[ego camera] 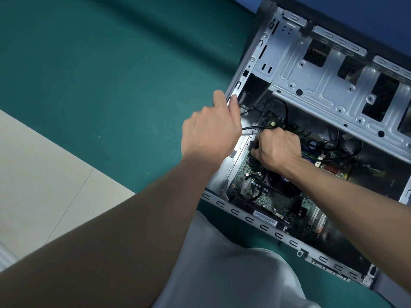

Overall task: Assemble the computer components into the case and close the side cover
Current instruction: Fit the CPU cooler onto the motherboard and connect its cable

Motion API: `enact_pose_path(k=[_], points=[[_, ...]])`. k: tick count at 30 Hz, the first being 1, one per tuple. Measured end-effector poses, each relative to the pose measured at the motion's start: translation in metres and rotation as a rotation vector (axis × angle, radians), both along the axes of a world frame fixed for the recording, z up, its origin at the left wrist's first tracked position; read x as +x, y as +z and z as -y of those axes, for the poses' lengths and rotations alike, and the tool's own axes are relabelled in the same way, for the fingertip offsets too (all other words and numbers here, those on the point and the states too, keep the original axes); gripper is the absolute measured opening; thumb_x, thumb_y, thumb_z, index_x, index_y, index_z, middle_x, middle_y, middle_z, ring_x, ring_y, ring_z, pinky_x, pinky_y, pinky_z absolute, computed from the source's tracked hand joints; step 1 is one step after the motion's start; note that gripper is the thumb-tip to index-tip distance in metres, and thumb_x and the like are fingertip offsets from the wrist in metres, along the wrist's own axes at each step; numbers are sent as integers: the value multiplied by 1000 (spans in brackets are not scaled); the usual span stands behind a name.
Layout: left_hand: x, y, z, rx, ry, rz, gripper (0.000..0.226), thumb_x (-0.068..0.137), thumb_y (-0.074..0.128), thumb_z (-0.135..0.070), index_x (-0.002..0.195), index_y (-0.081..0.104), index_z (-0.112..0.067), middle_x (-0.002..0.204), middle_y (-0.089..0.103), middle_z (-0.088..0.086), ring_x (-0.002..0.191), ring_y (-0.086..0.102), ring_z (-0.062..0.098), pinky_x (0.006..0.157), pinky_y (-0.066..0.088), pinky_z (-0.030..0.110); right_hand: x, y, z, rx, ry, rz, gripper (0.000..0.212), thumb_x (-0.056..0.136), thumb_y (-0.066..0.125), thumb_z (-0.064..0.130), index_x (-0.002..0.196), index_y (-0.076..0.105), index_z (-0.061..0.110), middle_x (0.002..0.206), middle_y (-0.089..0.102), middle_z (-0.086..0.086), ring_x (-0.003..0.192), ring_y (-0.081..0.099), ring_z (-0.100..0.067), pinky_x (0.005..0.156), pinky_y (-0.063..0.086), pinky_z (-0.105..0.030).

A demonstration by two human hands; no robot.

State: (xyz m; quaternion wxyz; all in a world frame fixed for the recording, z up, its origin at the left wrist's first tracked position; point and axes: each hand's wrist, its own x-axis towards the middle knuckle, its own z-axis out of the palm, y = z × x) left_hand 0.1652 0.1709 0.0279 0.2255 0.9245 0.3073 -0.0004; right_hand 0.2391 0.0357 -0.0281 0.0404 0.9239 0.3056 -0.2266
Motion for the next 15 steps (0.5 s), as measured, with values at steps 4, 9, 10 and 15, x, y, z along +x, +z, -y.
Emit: enact_pose_path(k=[4, 9, 10, 15], points=[[0, 0, 0, 3, -1, 0, 28, 103, 22, -42, 89, 30, -19, 52, 27, -2, 57, 36, 31, 58, 25, 38, 1, -1, 0, -7, 26, 3, 23, 83, 58, 20, 63, 51, 11, 57, 47, -5, 59, 49, -27, 60, 34, -31], [0, 0, -1, -5, -8, -3, 28, 103, 21, -42, 90, 31, -19, 52, 28, -2, 57, 38, 30, 58, 27, 38, 13, 6, -2, -53, -4, -194, 15, 84, 52, 18, 75, 63, 13, 70, 59, -3, 54, 48, -15, 58, 35, -28], [0, 0, -1, -7, -7, -5, 29, 103, 21, -42, 90, 31, -19, 52, 28, -2, 57, 38, 30, 58, 27, 38, 15, 7, -2, -59, -20, -232, 16, 82, 52, 14, 83, 67, 14, 78, 62, -4, 58, 51, -18, 60, 38, -30], [0, 1, 0, -17, -10, -6, 28, 103, 22, -42, 90, 31, -18, 53, 30, -2, 57, 39, 31, 58, 28, 38, 17, 6, -5, -55, -109, -210, 17, 80, 56, 9, 91, 68, 14, 85, 56, -7, 73, 51, -27, 70, 41, -35]])
